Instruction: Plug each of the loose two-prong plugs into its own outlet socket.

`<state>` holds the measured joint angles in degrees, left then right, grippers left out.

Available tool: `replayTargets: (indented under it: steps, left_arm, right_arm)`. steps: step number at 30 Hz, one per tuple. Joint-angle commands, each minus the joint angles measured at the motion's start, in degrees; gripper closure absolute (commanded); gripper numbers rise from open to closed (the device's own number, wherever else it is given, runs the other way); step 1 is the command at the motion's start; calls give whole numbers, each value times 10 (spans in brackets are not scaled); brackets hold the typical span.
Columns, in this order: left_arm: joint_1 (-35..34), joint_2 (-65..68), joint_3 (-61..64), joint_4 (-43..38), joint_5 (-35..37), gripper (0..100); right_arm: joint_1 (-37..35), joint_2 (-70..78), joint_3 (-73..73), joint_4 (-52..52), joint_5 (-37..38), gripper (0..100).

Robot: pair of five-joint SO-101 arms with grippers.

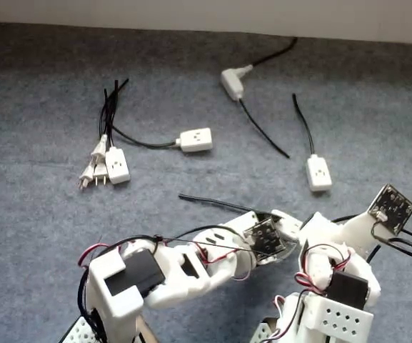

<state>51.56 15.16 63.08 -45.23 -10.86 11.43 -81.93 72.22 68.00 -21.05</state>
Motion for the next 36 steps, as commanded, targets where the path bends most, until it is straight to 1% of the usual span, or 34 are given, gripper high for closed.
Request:
replayTargets:
  steps: [1,4,6,9,11,13,16,20,25,28,31,36]
  left_arm:
    - [-24,-29,23,-15,-35,786]
    - [-59,-30,36,-17,-43,786]
    - [-77,-31,37,-44,-43,787]
    - [-87,-31,61,-149,-43,787]
    - [-87,-31,93,-218,-43,787]
    - [-89,-30,109,-254,-43,787]
    - [-106,-30,125,-256,-43,787]
    - [-132,-30,134,-257,-42,787]
    - [-196,-25,134,-254,-42,787]
    - [-214,-24,135,-253,-42,787]
    - [-210,-24,133,-253,-42,787]
    - [-210,-24,131,-253,-42,787]
  right_arm:
    - [12,2,-35,-5,-11,992]
    - [39,3,-32,-21,-10,992]
    - [44,4,-28,-29,-9,992]
    - [42,5,-28,-29,-9,992]
    - [28,5,-28,-24,0,992]
    - [2,5,-28,-7,20,992]
    - [-21,5,-28,-8,27,992]
    - [-22,6,-29,-17,28,992]
    - [-22,6,-15,-33,33,992]
    - [-37,6,-1,-34,80,992]
    - [-54,6,7,-34,113,992]
    - [-56,6,4,-36,190,992]
